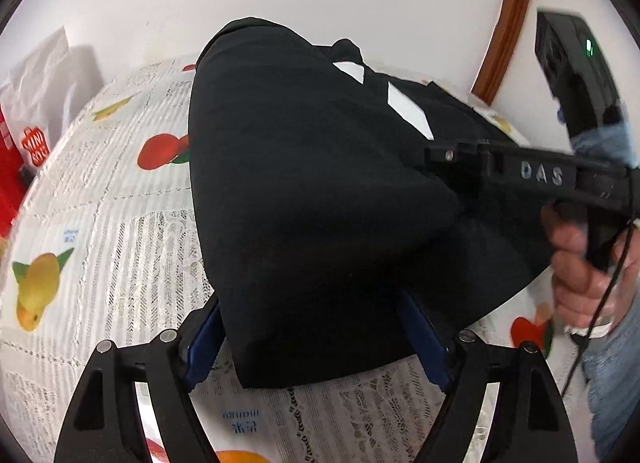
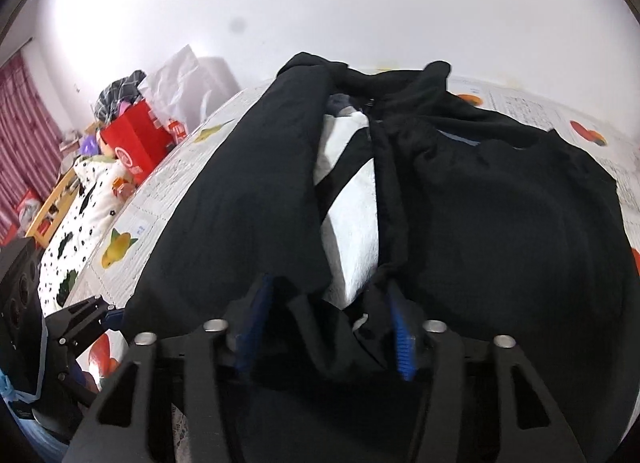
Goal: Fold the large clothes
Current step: 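Grasp the hanging jacket edge with the left tool while the right tool holds the bundle, then hold the black bundle with both tools and fold it over onto itself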
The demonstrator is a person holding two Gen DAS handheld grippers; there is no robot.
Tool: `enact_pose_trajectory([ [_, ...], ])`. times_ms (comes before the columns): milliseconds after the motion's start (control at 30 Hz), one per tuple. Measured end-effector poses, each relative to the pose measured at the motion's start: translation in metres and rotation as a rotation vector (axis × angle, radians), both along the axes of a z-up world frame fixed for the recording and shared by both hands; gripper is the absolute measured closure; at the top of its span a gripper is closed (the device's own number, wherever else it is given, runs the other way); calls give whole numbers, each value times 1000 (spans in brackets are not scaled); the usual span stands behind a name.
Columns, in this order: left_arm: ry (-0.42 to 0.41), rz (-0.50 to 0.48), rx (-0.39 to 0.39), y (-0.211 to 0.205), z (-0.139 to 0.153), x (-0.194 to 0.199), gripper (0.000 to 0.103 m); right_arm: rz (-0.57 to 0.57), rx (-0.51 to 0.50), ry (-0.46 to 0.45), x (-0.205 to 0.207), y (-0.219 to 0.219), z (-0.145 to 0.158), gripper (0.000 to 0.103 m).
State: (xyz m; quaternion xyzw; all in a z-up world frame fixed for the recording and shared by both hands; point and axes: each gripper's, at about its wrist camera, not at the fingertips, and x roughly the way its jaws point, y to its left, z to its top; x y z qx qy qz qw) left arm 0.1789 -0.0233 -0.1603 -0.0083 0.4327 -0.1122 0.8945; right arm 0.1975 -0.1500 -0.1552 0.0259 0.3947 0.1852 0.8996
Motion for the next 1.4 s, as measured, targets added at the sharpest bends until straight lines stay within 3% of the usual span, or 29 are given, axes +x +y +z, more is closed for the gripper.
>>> enact_pose_trajectory([
  [67, -7, 1, 50, -7, -1, 0, 21, 4, -6, -16, -1, 1, 3, 90],
  [100, -9, 1, 66, -10, -2, 1, 21, 13, 4, -35, -4, 1, 7, 93],
  [300, -10, -8, 110, -19, -3, 7, 21, -11, 133, -240, -44, -36, 53, 96],
  [467, -5, -9, 117, -21, -2, 9, 21, -120, 170, -380, -86, -84, 70, 96],
  [600, -13, -17, 130, -28, -3, 9, 21, -231, 140, -342, -103, -118, 52, 96],
  [767, -18, -29, 143, -37, 0, 9, 24, -309, 104, -175, -104, -139, 8, 95],
  [933, -25, -99, 52, -42, 5, 2, 24, -311, 132, -143, -110, -148, -1, 75],
  [1000, -12, -107, 50, -48, 4, 4, 24, -297, 159, -132, -105, -151, -3, 57],
  [1067, -2, -100, 71, -54, 0, 7, 24, -300, 154, -107, -96, -150, -7, 56],
  [1167, 4, -75, 102, -63, -4, 12, 22, -315, 125, -69, -80, -141, -12, 57],
  [1233, 9, -66, 112, -70, -3, 9, 22, -318, 81, -54, -71, -133, -12, 68],
  [1267, 13, -62, 115, -72, -3, 8, 22, -309, 60, -54, -69, -129, -10, 87],
  [1333, 12, -60, 120, -74, -2, 9, 22, -277, 25, -85, -71, -122, 0, 94],
  [1400, 6, -61, 117, -75, -3, 11, 22, -252, 49, -188, -87, -125, 19, 96],
])
